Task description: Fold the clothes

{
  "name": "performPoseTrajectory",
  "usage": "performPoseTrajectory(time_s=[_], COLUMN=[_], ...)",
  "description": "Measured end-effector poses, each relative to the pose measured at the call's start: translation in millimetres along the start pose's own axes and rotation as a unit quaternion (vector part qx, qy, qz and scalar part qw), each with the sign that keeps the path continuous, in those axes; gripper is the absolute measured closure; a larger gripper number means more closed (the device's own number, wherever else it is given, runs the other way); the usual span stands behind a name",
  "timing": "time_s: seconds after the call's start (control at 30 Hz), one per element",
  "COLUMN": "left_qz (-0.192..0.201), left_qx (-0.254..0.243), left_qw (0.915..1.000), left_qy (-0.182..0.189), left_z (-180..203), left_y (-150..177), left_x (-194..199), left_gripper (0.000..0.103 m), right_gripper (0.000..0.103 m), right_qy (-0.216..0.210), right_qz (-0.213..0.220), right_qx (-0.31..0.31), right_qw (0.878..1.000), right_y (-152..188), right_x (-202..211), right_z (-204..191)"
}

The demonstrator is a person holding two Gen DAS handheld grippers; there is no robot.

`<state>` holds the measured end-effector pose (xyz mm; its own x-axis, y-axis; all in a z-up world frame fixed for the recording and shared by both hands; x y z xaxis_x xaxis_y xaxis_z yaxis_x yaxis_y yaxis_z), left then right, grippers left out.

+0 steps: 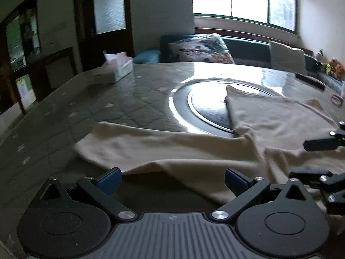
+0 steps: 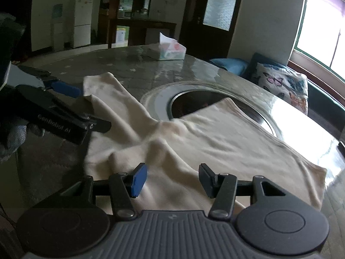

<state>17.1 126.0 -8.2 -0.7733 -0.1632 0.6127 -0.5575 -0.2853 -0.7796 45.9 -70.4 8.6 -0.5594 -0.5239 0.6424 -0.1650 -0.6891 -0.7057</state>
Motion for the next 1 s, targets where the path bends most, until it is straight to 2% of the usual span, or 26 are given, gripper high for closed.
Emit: performPoseTrajectory(time_s=[0.2, 0.43, 0.63, 0.73, 0.8, 0.93, 1.0], left_qz=[0.007, 0.009, 0.009, 0.007, 0.003, 0.003, 0.007], left_qx=[0.028, 0.073, 0.088, 0.107, 0.117, 0.123, 0.121], left_qw=[0.9993, 0.9961, 0.9939, 0.9926, 0.9916, 0.9908, 0.9913], left_qy=[-0.024, -0.050, -0.065, -0.057, -0.055, -0.055, -0.051], left_z=[-23.8, -55.5, -77.8, -88.9, -94.5, -102.1, -104.0], left_y=[-7.1, -20.4, -32.0, -38.4, -40.6, -44.4, -45.1], left_x=[-1.9, -8.4, -21.3, -28.3, -32.0, -37.1, -37.0], left_gripper=[0.000, 0.000, 0.002, 0.008, 0.019, 0.034, 0.054], right_gripper=[0.049, 0.049, 0.049, 0.049, 0.049, 0.049, 0.049], right_qy=[-0.009, -0.020, -0.027, -0.029, -0.029, -0.030, -0.031], right_qz=[0.001, 0.002, 0.009, 0.012, 0.015, 0.019, 0.021], right_qx=[0.022, 0.003, -0.003, -0.005, -0.007, -0.012, -0.015], right_qw=[1.000, 1.000, 1.000, 0.999, 0.999, 0.999, 0.999], right_y=[-4.3, -6.1, -7.8, -8.7, -9.4, -11.1, -11.7], right_x=[-3.3, -7.0, -0.5, 2.4, 3.4, 5.1, 6.1], right_z=[-12.7, -10.0, -7.2, -7.1, -6.4, -4.9, -4.4])
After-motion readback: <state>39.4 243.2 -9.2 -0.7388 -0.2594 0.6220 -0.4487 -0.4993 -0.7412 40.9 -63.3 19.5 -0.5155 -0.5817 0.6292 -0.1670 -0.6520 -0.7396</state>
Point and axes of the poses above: each gripper's, at about its wrist camera, not at the fingertips, and x roughly against the way its jaws point, z to its right, y to its underside, the point moved 2 cm from there along -x, roughly the way its jaws point, and after that the axes turned 12 degrees about x, right-handed, at the moved point
